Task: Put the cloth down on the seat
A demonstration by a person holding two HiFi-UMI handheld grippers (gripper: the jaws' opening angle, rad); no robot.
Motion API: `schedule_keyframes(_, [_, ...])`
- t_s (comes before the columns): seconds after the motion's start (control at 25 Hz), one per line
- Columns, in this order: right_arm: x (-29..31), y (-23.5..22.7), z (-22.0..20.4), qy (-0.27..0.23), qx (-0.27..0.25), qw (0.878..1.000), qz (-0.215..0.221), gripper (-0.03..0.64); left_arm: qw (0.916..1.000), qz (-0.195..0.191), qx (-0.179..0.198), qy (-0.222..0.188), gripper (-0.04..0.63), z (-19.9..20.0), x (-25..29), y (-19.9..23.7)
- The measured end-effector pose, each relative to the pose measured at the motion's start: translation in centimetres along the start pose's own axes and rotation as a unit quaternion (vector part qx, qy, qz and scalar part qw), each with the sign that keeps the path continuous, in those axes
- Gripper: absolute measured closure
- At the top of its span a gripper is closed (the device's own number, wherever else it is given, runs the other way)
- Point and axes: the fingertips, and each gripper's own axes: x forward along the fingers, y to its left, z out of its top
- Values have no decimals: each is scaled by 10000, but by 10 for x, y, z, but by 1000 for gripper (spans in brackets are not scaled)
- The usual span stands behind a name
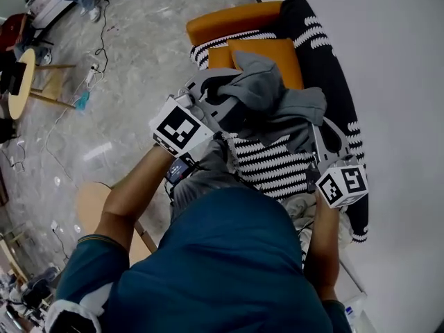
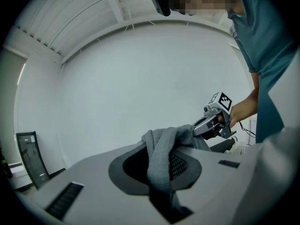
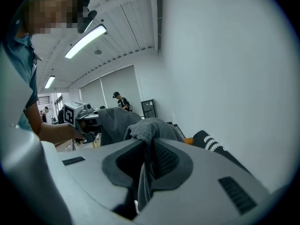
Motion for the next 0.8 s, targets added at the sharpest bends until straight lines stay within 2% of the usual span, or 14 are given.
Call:
schedule_keyframes(0.4, [93, -66, -16, 192, 321, 9982, -459, 575, 9982, -442, -204, 355, 541, -63, 73, 84])
schedule_keyframes(0.8, [104, -119, -45, 136, 410, 9947, -932, 574, 9944, -798, -284, 631, 541, -107, 126, 90])
